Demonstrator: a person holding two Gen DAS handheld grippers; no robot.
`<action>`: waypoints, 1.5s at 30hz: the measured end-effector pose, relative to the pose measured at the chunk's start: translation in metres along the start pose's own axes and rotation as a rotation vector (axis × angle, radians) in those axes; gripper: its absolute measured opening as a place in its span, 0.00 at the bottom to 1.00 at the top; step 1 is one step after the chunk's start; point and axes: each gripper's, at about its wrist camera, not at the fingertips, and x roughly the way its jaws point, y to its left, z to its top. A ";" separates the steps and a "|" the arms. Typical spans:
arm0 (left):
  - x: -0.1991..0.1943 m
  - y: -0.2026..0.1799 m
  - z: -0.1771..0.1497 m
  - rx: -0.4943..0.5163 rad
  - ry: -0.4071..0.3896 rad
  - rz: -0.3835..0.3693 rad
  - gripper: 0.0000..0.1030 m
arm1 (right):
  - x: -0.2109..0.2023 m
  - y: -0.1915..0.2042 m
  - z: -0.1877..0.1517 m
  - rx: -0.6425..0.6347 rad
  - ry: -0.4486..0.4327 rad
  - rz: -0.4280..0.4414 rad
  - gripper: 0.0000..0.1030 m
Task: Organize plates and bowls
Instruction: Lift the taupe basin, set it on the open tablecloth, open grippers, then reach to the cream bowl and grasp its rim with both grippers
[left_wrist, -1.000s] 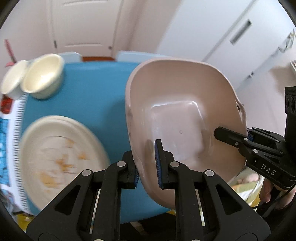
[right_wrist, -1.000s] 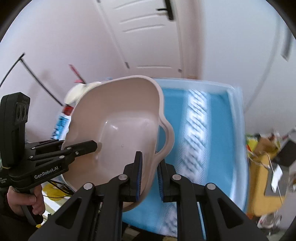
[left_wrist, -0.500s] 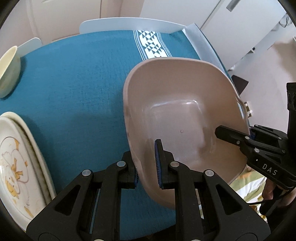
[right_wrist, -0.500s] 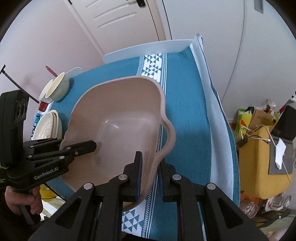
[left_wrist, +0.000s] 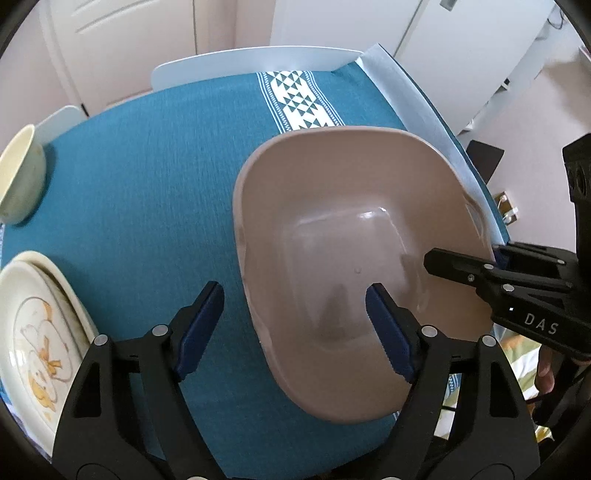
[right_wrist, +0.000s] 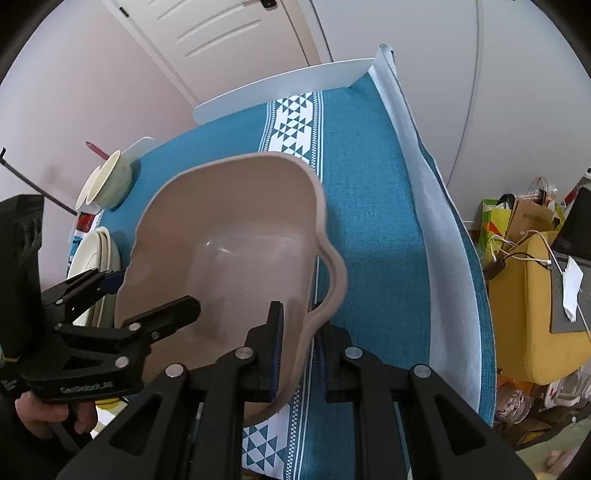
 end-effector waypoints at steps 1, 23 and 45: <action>0.000 0.000 -0.001 0.001 0.002 0.000 0.76 | -0.001 -0.001 0.000 0.010 -0.003 0.004 0.31; -0.236 0.095 -0.023 -0.184 -0.428 0.175 1.00 | -0.144 0.151 0.054 -0.262 -0.406 0.148 0.99; -0.144 0.361 0.003 -0.602 -0.130 -0.036 0.96 | 0.072 0.302 0.176 -0.242 0.009 0.057 0.88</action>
